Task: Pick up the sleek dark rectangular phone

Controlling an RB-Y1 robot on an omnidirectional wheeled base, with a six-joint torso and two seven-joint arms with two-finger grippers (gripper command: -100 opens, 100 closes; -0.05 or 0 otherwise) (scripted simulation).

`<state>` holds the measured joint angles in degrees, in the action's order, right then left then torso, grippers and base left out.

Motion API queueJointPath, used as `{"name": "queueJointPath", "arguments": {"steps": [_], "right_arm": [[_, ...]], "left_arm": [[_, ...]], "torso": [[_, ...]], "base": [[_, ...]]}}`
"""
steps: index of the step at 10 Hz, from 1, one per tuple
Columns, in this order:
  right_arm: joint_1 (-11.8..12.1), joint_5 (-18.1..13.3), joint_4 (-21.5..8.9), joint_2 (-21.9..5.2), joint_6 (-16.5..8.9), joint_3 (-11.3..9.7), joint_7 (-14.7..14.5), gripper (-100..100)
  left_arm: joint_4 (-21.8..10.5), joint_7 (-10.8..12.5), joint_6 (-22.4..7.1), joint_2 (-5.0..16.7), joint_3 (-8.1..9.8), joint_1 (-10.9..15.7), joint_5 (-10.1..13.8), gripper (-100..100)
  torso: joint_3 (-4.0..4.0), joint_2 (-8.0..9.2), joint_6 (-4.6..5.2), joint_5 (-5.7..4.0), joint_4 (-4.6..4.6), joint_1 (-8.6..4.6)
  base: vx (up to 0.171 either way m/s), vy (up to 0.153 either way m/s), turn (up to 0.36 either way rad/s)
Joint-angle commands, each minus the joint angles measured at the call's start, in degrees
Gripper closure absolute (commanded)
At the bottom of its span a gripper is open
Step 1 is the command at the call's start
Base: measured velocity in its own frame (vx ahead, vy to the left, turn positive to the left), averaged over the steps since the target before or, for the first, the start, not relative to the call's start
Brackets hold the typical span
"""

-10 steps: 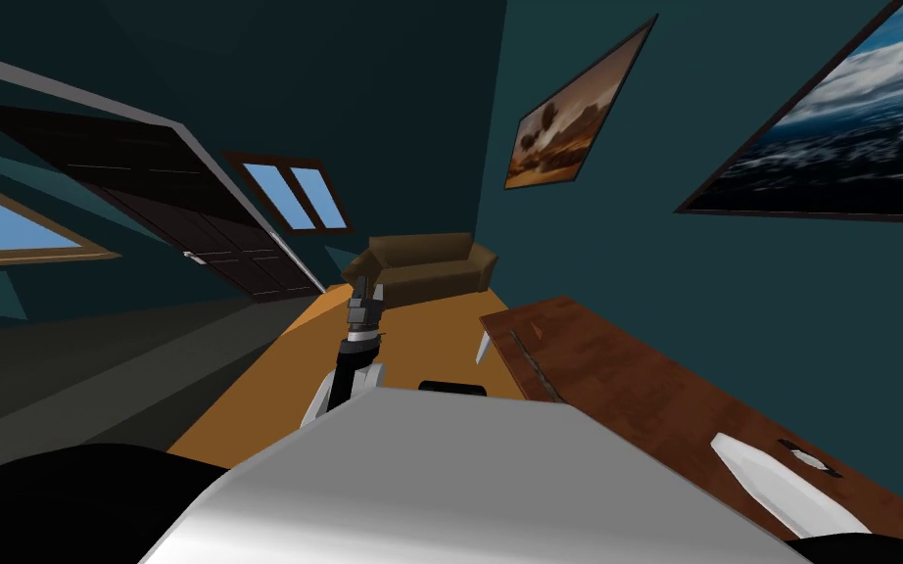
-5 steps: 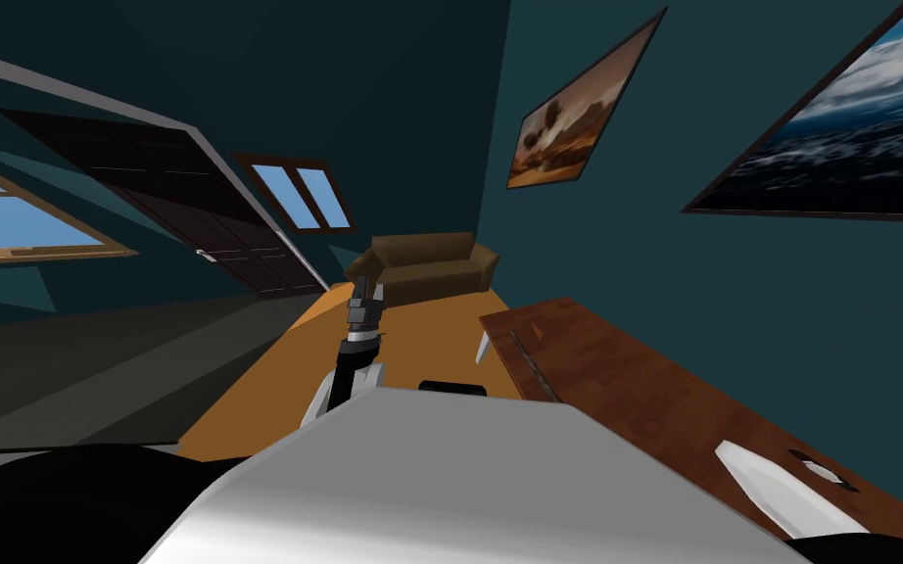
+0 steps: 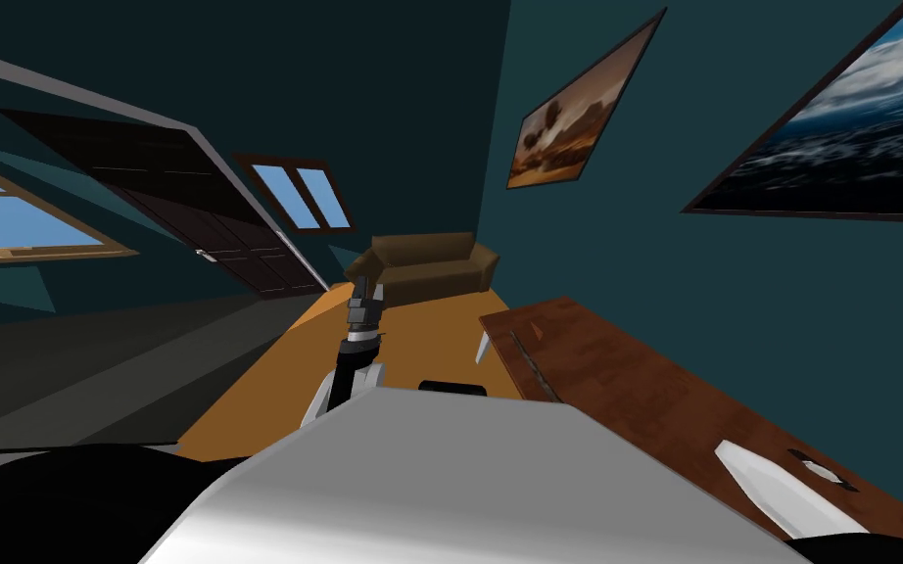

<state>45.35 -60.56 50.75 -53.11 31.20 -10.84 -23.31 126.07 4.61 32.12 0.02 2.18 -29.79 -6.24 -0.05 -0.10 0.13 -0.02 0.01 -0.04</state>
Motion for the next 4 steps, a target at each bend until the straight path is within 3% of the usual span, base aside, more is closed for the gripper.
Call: {"name": "queueJointPath", "arguments": {"steps": [1, 3, 4], "right_arm": [[0.89, 0.06, 0.89, -1.86, 1.34, 0.87, 0.46, 100], [0.99, 0.05, 0.94, -1.97, 1.34, 0.96, 0.28, 100], [1.09, 0.01, 1.12, -2.10, 1.38, 0.95, 0.52, 0]], "left_arm": [[0.00, 0.00, 0.00, 0.00, 0.00, 0.00, 0.00, 0], [0.00, 0.00, 0.00, -0.01, 0.00, 0.00, 0.00, 0], [0.00, 0.00, 0.00, 0.00, 0.00, 0.00, 0.00, 0]], "torso": [[0.00, 0.00, 0.00, 0.00, 0.00, 0.00], [-0.03, -0.04, 0.02, 0.05, -0.02, 0.25], [-0.03, -0.04, 0.02, 0.03, -0.01, 0.15]], "base": [[0.004, 0.038, -0.099], [0.012, 0.047, -0.052], [0.001, 0.006, 0.001]]}}
